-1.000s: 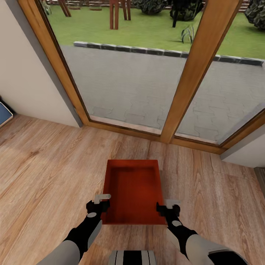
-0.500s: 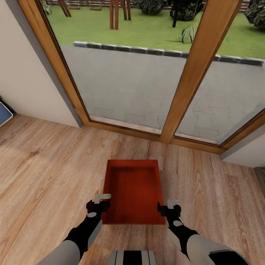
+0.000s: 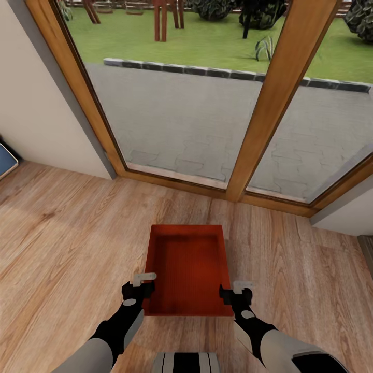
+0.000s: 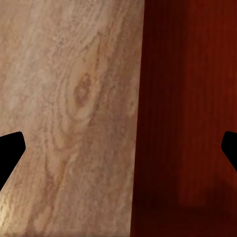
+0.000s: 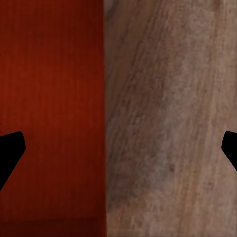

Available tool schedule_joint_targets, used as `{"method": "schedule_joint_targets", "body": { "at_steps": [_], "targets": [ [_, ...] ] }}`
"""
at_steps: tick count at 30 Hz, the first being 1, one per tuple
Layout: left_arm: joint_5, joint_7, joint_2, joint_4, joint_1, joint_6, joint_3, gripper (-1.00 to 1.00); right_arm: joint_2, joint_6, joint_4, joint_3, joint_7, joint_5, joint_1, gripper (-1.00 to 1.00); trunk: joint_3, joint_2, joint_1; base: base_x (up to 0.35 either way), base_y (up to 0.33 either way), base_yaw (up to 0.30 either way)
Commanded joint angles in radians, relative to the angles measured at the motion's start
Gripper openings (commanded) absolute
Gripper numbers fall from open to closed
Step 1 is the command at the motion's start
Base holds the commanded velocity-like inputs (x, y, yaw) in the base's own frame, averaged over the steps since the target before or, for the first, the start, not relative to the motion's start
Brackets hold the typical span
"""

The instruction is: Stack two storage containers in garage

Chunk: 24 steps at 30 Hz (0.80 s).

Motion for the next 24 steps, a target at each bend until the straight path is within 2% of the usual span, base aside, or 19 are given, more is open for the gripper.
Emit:
{"method": "schedule_joint_targets", "body": {
  "at_steps": [1,24],
  "targets": [
    [0.006,0.008,0.001,0.000,0.000,-0.001,-0.008,1.00,0.000,-0.001,0.001,0.007,-0.007,0.000,-0.001,1.00,-0.001,0.000,0.000,0.000,0.000,0.000],
    [0.006,0.010,0.002,-0.002,0.000,-0.003,-0.008,1.00,0.002,-0.001,0.002,0.006,-0.003,-0.001,-0.001,1.00,-0.001,0.000,0.000,0.000,0.000,0.000]
  ]
}}
